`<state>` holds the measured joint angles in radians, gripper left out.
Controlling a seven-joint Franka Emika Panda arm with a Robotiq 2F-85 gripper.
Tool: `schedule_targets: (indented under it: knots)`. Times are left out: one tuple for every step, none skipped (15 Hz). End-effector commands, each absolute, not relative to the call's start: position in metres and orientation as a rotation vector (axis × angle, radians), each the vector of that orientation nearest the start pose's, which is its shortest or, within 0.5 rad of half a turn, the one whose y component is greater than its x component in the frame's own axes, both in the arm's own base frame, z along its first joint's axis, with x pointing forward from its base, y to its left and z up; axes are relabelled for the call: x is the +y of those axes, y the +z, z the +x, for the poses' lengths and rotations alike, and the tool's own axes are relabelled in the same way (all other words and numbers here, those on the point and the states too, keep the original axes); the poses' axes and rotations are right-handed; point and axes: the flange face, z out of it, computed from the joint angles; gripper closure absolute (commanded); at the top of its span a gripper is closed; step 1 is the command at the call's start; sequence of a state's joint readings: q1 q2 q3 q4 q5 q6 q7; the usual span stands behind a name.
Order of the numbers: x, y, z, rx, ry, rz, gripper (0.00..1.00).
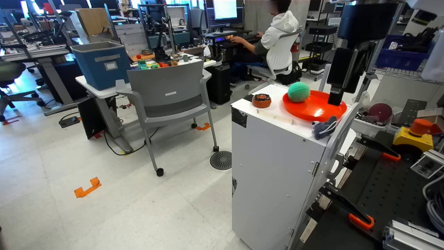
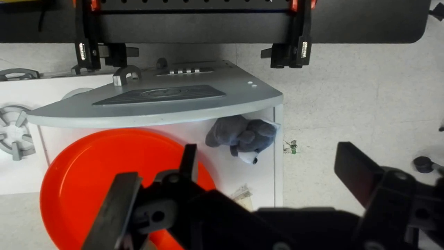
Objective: Pick up the grey bear and put it on the red plate
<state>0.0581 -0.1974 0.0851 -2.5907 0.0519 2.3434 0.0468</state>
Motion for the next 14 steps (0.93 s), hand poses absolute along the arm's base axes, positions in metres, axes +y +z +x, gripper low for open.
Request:
schedule_targets:
  knots:
    - [0.054,0.323,0.429,-0.016,0.016,-3.162,0.00]
    - [0.052,0.323,0.430,0.013,0.001,-3.175,0.00]
    - [0.051,0.323,0.431,0.027,-0.001,-3.182,0.00]
    - [0.050,0.323,0.432,0.042,-0.011,-3.191,0.00]
    - [0.050,0.322,0.432,0.051,-0.015,-3.198,0.00]
    - [0.050,0.322,0.432,0.054,-0.011,-3.203,0.00]
    - [0.051,0.321,0.432,0.050,-0.002,-3.205,0.00]
    - [0.052,0.318,0.431,0.044,0.005,-3.213,0.00]
    - [0.053,0.317,0.431,0.042,0.009,-3.221,0.00]
    - [0.054,0.314,0.431,0.041,0.015,-3.229,0.00]
    - [0.053,0.312,0.432,0.043,0.025,-3.238,0.00]
    - [0.053,0.310,0.432,0.041,0.047,-3.239,0.00]
    - [0.053,0.308,0.433,0.038,0.065,-3.236,0.00]
    - [0.053,0.306,0.433,0.034,0.079,-3.229,0.00]
